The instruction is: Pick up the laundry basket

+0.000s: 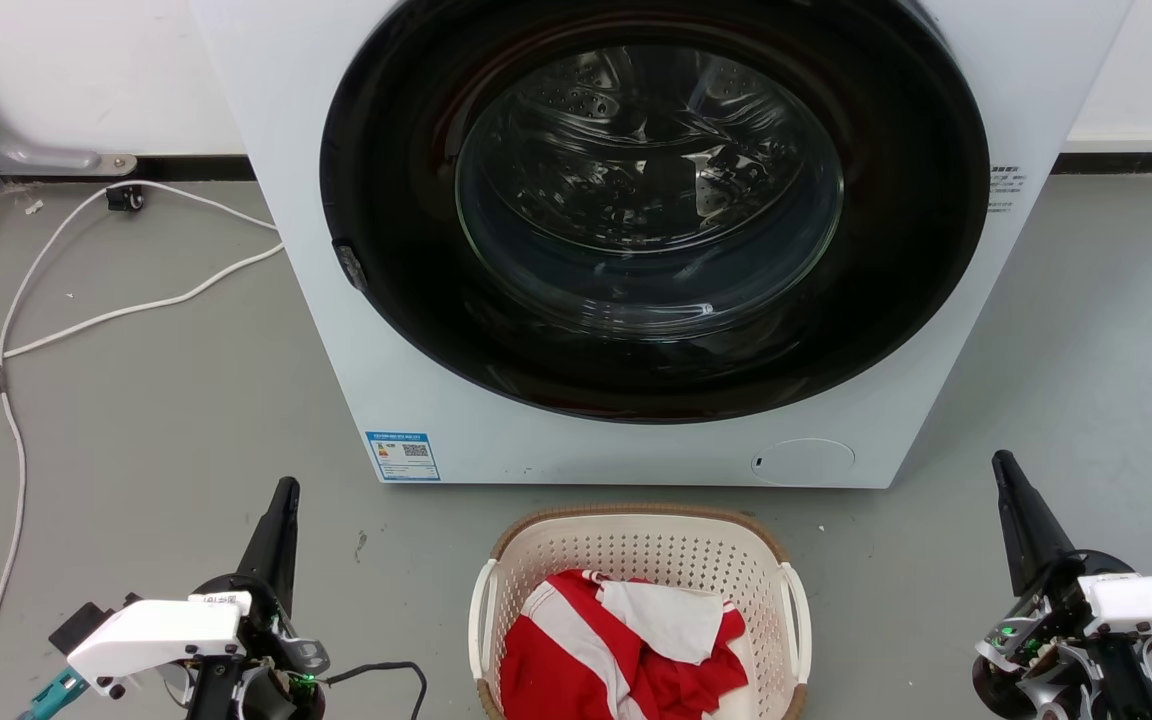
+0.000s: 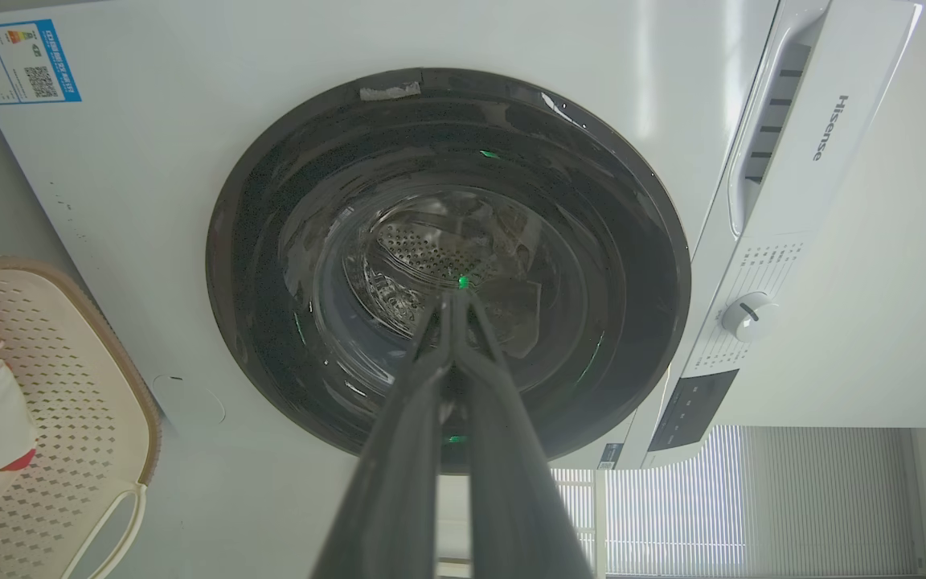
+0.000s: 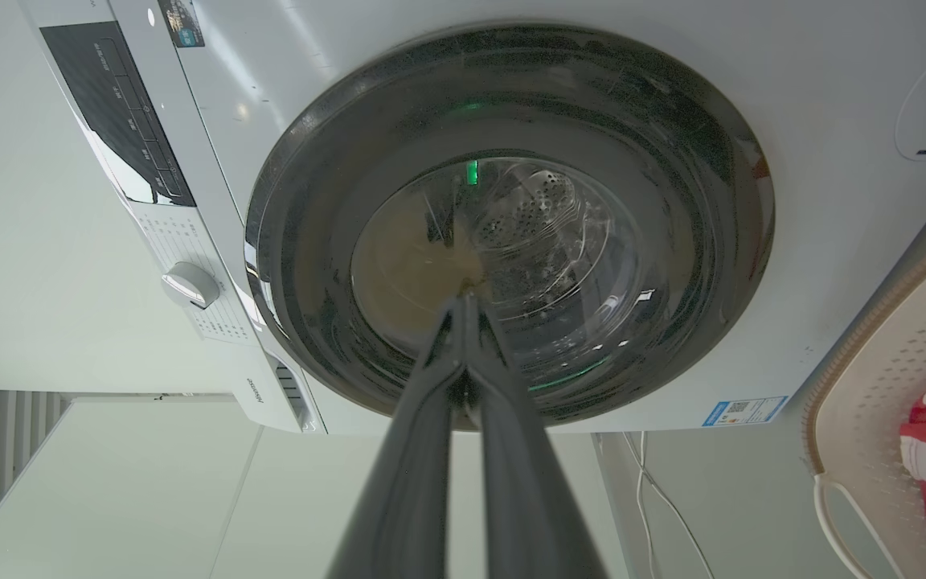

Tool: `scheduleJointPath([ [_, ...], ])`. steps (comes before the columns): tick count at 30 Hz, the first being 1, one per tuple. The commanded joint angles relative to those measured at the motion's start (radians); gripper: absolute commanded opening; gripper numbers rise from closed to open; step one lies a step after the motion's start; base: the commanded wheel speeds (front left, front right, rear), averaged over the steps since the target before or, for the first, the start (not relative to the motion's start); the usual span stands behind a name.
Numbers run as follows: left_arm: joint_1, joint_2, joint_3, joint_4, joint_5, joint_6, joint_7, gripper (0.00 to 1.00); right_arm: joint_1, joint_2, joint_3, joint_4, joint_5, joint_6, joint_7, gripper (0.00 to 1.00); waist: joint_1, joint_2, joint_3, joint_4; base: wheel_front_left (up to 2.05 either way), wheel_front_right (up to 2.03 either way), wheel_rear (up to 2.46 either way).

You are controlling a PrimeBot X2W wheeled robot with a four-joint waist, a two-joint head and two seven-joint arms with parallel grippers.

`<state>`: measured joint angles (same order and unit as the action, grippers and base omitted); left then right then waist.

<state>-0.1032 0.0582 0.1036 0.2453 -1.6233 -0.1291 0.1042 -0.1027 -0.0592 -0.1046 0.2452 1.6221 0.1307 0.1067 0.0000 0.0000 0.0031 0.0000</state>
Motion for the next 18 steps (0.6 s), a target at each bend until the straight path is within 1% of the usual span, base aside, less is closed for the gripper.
scheduleJointPath([
  [1, -0.01, 0.0, 0.003, 0.001, 0.004, -0.004, 0.006, 0.0, -0.011, 0.003, -0.001, 0.001, -0.004, 0.0, 0.003, 0.0, 0.0, 0.0, 0.0, 0.0, 0.0, 0.0, 0.0],
  [18, -0.01, -0.002, 0.005, 0.001, 0.006, -0.004, 0.007, 0.0, -0.011, 0.005, -0.004, 0.001, -0.005, 0.0, 0.005, 0.0, 0.0, 0.0, 0.0, 0.0, 0.0, 0.0, 0.0],
])
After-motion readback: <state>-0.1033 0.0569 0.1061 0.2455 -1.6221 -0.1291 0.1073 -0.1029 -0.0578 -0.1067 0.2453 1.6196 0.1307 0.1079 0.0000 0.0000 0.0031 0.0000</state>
